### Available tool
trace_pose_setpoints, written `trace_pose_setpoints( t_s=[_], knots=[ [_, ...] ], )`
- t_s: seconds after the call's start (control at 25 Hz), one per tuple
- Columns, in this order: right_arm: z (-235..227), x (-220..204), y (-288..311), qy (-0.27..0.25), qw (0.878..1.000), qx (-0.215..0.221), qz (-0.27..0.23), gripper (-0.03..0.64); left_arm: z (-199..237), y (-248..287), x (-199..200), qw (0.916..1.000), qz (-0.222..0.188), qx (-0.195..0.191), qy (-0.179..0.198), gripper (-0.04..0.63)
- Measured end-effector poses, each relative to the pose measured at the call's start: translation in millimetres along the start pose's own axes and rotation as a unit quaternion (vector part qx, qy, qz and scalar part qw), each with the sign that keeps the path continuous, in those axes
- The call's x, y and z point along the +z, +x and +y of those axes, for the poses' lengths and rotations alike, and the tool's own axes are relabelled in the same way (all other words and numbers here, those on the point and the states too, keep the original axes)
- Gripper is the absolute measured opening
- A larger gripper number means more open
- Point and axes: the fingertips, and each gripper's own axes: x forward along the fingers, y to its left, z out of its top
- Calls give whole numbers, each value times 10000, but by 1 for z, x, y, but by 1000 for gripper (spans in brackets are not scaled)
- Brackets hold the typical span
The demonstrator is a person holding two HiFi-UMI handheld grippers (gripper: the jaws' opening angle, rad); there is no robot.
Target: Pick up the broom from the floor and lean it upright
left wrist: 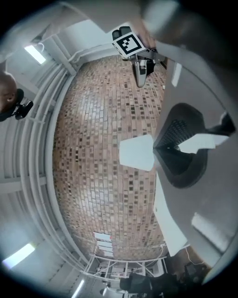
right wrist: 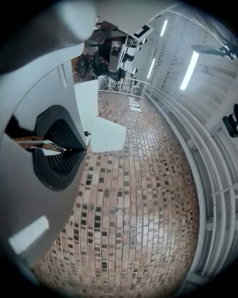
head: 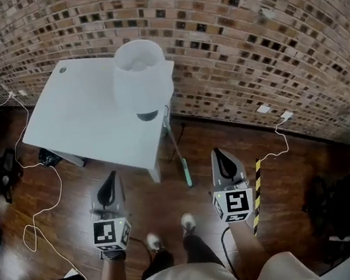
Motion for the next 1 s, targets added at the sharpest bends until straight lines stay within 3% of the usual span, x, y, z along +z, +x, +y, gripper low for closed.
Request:
trace_pose_setpoints(
  t_s=[0.28,0.48,1.0],
  knots=[
    [-6,74,-53,-49,9993,43,-360,14,-18,-37,74,9969,-615,3,490,0],
    [12,97,-74,-118,9985,136,-510,14,-23,-62,121,9898,-1266,-22,645,0],
    [23,93,-90,-16,9987,77,-511,14,-32,-73,92,9917,-1027,-196,744,0]
  ],
)
